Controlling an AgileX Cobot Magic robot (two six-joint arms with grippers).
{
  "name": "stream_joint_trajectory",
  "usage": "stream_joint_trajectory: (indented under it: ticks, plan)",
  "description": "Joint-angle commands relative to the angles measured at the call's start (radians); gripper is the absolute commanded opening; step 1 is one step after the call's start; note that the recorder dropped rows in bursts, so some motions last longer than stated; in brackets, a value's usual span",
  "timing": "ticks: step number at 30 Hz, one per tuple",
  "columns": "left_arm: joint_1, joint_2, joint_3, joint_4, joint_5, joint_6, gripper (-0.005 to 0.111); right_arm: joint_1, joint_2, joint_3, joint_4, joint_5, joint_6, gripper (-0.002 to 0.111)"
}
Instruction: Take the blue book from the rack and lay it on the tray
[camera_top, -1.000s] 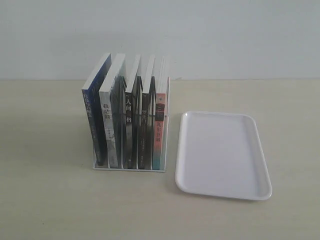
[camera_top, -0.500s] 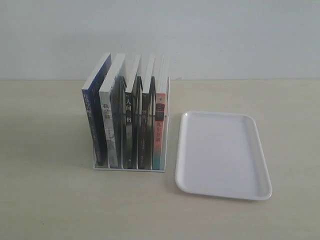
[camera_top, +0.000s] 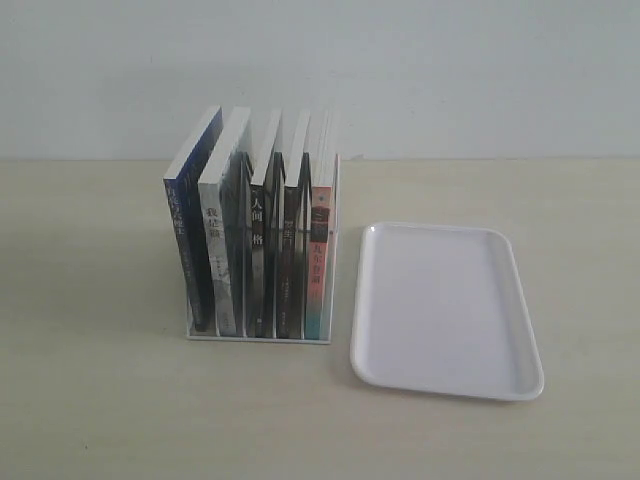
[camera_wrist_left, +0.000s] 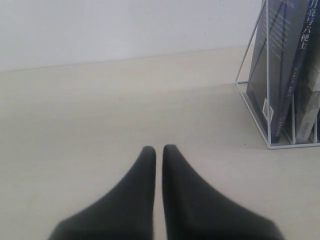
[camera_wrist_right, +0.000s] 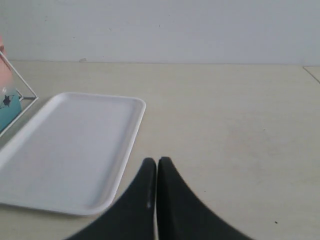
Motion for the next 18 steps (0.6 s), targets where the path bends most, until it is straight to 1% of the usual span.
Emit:
stream_joint_trajectory:
  ticks: [1,18]
  plan:
    - [0.002,-0.003,-0.003,-0.002,-0.016,0.002,0.005,0.003,-0.004,0.000,-0.005,-0.050,-0.002,0.000]
    - [0.002,-0.003,-0.003,-0.002,-0.016,0.002,0.005,0.003,-0.004,0.000,-0.005,-0.164,-0.002,0.000]
